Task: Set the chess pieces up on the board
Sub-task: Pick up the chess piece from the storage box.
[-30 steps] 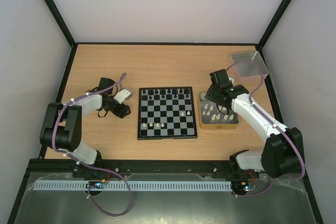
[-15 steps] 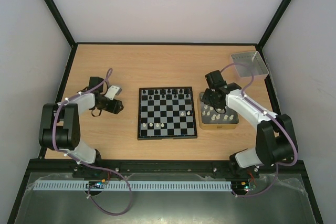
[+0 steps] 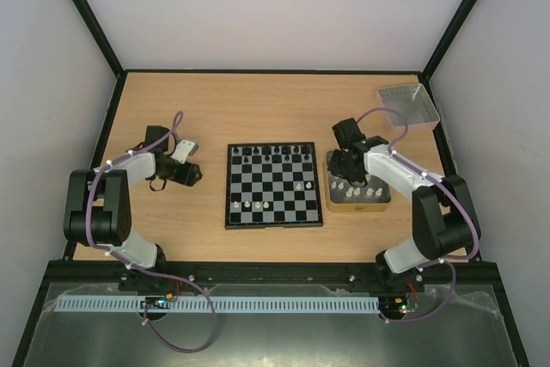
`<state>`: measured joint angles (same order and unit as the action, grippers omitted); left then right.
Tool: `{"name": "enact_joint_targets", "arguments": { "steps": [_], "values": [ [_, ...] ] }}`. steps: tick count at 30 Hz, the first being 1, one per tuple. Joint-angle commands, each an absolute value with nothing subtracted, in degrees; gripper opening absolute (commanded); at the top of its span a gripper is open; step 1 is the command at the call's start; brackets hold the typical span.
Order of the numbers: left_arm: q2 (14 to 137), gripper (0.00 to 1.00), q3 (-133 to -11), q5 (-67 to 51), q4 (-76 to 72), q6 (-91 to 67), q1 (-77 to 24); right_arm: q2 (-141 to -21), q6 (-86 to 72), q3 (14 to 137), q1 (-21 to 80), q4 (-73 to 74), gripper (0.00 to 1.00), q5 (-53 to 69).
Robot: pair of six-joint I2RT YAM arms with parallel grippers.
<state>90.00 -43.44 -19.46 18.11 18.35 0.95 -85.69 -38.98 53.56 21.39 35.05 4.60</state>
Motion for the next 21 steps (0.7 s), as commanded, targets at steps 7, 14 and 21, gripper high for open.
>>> {"name": "enact_joint_targets", "arguments": {
  "steps": [7,14,21],
  "values": [
    [90.62,0.66,-43.51,-19.86,20.79,17.58,1.05,-90.68,-39.07,54.93,21.60,32.74,0.21,4.30],
    [90.84,0.66,-43.66,-20.13,20.98,17.84,1.05,-92.70,-39.11,56.16,21.54,32.59,0.19,3.44],
    [90.81,0.66,-43.68,-20.16,20.99,17.84,1.05,-93.12,-39.01,57.28,21.53,33.10,0.15,2.44]
  ]
}}
